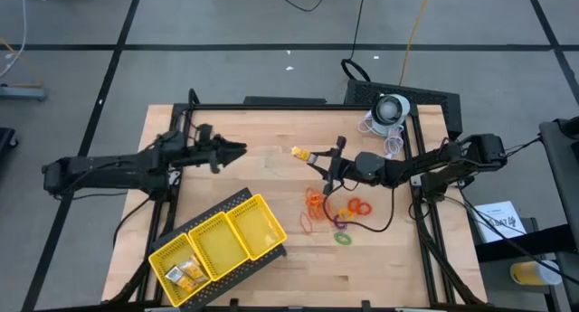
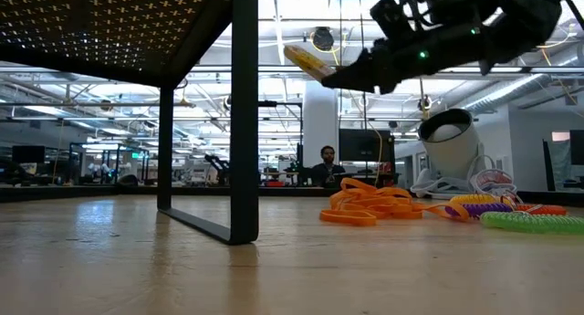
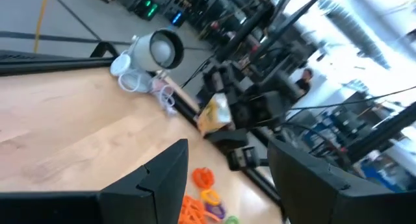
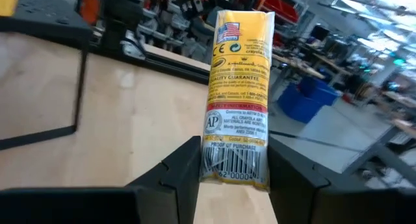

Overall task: Pick & Place Office Desk Supplies
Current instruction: Put the crayon box into the left yellow bin on the shelf

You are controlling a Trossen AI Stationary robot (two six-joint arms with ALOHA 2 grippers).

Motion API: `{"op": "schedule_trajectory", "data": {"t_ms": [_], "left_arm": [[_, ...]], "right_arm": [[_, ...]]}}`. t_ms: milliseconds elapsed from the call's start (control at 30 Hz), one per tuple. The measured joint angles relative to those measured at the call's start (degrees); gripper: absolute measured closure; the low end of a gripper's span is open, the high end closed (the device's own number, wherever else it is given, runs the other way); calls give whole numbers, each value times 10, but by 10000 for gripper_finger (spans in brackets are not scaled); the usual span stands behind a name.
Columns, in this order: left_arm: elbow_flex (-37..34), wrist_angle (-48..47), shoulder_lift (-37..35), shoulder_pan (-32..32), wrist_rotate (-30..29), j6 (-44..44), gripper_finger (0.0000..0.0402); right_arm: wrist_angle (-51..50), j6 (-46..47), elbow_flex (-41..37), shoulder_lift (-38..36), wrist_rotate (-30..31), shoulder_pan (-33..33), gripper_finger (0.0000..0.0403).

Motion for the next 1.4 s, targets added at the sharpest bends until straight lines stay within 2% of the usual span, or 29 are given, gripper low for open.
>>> {"op": "schedule_trajectory", "data": {"t_ms": [300, 667, 1133, 1400], "left_arm": [[98, 2, 149, 0, 0, 42, 183], [202, 6, 311, 0, 7, 26, 183], [269, 20, 390, -36, 22, 44, 183], [270, 13, 394, -34, 5, 56, 183]], "right_arm": [[-37, -48, 37, 0, 25, 0, 261], [-40, -48, 37, 0, 24, 0, 261], [-45, -50, 37, 0, 23, 0, 261], [-41, -50, 37, 0, 23, 0, 261]]}}
